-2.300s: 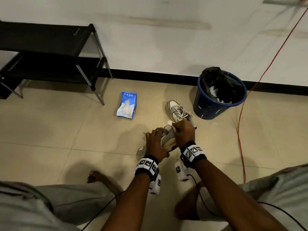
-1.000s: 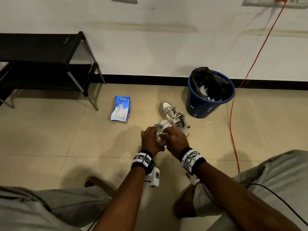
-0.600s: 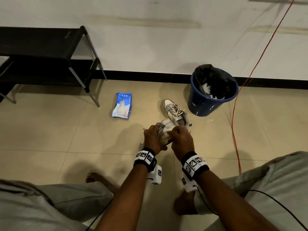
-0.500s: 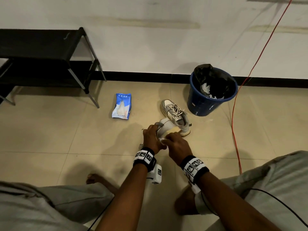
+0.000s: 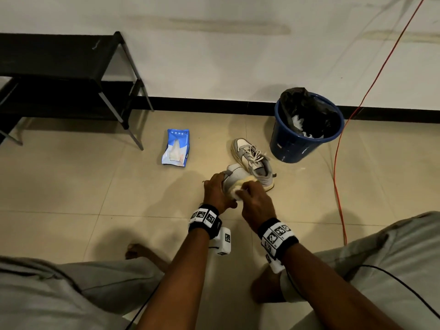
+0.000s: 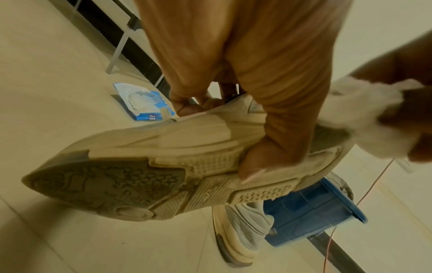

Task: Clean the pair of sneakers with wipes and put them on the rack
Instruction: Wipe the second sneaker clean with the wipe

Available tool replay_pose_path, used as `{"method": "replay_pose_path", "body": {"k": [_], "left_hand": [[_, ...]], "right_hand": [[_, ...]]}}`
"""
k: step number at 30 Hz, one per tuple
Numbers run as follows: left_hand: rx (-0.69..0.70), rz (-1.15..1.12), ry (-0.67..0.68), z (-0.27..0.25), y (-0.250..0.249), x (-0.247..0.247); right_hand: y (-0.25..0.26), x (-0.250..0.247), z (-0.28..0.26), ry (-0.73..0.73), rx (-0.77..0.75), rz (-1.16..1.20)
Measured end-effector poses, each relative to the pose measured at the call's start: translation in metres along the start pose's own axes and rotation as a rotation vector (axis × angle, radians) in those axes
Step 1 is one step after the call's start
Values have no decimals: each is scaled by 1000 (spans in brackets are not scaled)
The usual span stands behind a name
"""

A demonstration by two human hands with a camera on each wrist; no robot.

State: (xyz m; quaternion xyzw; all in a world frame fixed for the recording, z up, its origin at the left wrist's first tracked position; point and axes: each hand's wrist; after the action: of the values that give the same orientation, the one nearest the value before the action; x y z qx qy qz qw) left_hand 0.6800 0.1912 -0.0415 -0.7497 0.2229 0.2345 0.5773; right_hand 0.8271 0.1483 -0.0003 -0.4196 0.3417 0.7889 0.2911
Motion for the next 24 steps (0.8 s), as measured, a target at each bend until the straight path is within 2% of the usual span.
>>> {"method": "replay_pose_path", "body": {"k": [1, 2, 5, 6, 8, 11, 12, 15, 16, 17, 20, 21, 24], "left_hand": [[-1, -22, -10, 1, 1, -1], [-3, -30, -14, 1, 2, -1], [-25, -39, -40, 0, 9, -7], [-30, -38, -34, -1, 11, -7], [-37, -43, -30, 0, 14, -6], [-24, -33, -40, 4, 12, -6], [-6, -24, -42, 4, 11, -7], [50, -41, -81, 5, 10, -7], [68, -44, -91, 3, 9, -6], [75, -45, -101, 2, 9, -4], [47, -19, -107, 1, 7, 5], [42, -11, -109, -1, 4, 6], [6, -35, -136, -6, -3, 8]], "right_hand": [[6, 3, -5, 66, -70, -5], [7, 3, -7, 85, -66, 19], [-14, -7, 6, -31, 325, 50], [-21, -11, 10, -87, 385, 61], [-20, -14, 11, -112, 307, 78], [1, -11, 11, -41, 78, 79], [1, -12, 15, -38, 70, 70], [-19, -13, 31, -190, 321, 78], [-22, -12, 31, -221, 351, 92], [-19, -11, 29, -200, 322, 99], [2, -5, 21, -51, 72, 54], [2, -6, 24, -54, 84, 72], [-7, -5, 28, -204, 231, 121]]}}
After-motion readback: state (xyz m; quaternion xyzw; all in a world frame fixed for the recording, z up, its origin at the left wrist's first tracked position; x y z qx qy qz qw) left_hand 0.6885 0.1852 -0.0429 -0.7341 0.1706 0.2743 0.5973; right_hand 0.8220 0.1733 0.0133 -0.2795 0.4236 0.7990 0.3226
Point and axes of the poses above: each hand's wrist, its own z-axis towards the middle knuckle, its own x-axis out of the palm, y = z × x, and after that the axes turned 7 degrees about -x, right-handed
